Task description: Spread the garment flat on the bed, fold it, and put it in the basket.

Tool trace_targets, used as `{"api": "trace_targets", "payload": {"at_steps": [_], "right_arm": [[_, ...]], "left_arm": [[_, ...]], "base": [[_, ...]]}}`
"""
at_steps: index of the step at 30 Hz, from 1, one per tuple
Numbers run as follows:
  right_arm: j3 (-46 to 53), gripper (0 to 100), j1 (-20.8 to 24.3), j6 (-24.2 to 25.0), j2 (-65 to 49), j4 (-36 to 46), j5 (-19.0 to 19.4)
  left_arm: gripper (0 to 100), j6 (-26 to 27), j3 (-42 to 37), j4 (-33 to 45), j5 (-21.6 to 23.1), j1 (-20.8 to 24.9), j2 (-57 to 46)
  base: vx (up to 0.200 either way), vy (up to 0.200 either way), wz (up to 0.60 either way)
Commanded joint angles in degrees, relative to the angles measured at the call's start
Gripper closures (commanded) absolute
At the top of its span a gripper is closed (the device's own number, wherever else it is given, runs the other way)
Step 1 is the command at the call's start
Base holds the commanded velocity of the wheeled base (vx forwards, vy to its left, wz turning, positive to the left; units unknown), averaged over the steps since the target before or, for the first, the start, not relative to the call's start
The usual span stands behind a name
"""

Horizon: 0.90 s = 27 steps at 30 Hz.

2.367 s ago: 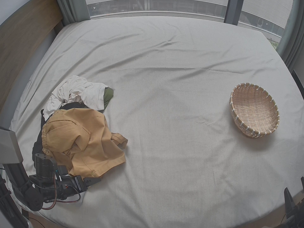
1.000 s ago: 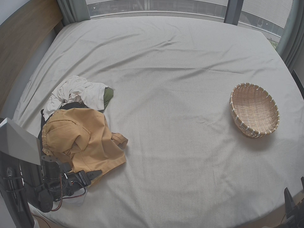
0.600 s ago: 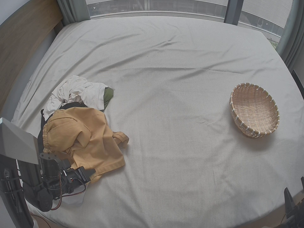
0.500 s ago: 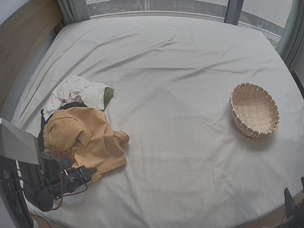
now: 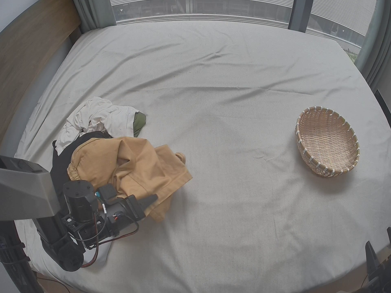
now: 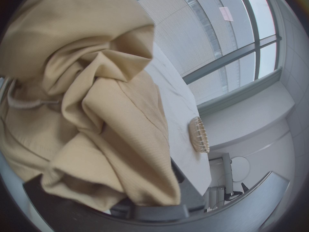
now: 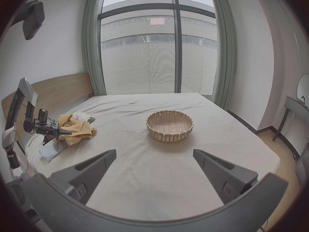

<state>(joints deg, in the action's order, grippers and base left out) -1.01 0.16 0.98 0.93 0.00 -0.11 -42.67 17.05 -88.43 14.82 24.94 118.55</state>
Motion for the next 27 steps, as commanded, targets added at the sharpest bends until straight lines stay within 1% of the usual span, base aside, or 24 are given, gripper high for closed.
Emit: {"api": "trace_targets", "payload": {"at_steps": [1,2,3,7,17,24,27], "right_arm": [[0.92,0,0.02,-0.01,-0.66,0.00,0.02],[0.92,0,0.02,-0.01,-0.66,0.00,0.02],[0.92,0,0.02,-0.01,-0.66,0.00,-0.07],[0.92,0,0.02,-0.01,-0.66,0.00,0.02],[0.92,0,0.02,0.08,-0.66,0.00,-0.07],[0.92,0,0.02,0.08,-0.66,0.00,-0.07],[0.92,0,0.02,0.08,-0.66,0.00,-0.07]], "left_arm": [[100,-0.22,3.78,0.01,0.03,4.06,0.71],[100,-0.22,3.78,0.01,0.03,4.06,0.71],[100,-0.22,5.62,0.01,0.03,5.64,1.68],[100,-0.49,7.99,0.36,0.03,8.63,3.18],[100,-0.58,13.62,4.67,0.29,16.02,4.93],[100,-0.66,18.54,4.85,-0.06,19.00,9.33],[100,-0.66,19.42,4.93,-0.06,19.88,10.73]], "base": [[0.000,0.000,0.00],[0.000,0.000,0.00],[0.000,0.000,0.00],[0.000,0.000,0.00],[0.000,0.000,0.00],[0.000,0.000,0.00],[0.000,0.000,0.00]]}}
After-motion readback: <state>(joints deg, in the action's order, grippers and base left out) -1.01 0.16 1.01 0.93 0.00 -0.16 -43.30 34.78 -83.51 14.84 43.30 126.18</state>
